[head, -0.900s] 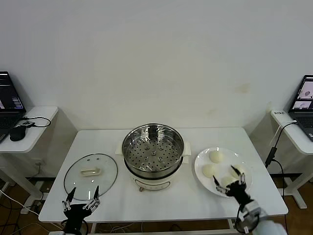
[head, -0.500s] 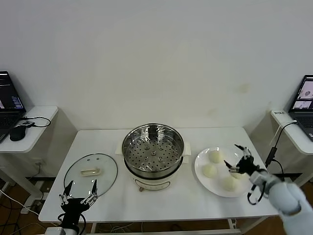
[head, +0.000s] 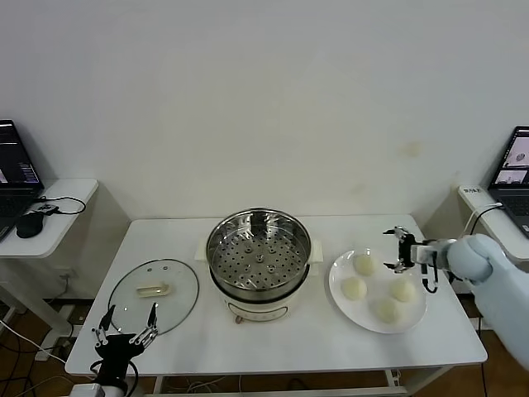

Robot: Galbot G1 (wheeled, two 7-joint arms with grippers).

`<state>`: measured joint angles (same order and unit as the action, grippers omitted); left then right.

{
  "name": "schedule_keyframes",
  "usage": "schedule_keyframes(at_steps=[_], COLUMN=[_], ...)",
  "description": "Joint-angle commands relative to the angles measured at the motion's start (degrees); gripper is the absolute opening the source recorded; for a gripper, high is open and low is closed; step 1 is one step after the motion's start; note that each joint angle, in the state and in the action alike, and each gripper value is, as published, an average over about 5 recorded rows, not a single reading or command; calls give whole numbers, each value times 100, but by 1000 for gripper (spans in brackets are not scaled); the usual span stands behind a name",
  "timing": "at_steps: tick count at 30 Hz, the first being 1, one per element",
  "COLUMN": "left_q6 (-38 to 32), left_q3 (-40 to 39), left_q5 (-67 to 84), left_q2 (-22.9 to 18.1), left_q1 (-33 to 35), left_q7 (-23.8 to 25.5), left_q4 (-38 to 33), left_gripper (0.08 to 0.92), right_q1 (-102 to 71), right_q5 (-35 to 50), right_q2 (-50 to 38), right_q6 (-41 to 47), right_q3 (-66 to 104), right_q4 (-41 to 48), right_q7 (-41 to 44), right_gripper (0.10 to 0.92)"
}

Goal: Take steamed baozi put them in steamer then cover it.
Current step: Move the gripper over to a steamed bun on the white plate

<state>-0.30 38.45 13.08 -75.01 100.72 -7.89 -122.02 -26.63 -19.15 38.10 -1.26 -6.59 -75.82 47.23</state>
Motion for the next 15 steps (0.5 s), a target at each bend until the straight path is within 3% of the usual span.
schedule_keyframes(at_steps=[1, 15], left_q6=[-90, -138], left_q3=[49, 156], left_q5=[-44, -60], left_q2=[25, 91], left_q1=[-56, -20], left_q7=[-24, 16], left_q4=[45, 159], left_gripper=[823, 823], right_q1=[2109, 2197], right_q5=[329, -103], right_q2=[493, 1555], right_q6=[-100, -69], right_q3=[-2759, -2833], right_q4=[1622, 2798], right_q7=[920, 747], right_gripper=[823, 823])
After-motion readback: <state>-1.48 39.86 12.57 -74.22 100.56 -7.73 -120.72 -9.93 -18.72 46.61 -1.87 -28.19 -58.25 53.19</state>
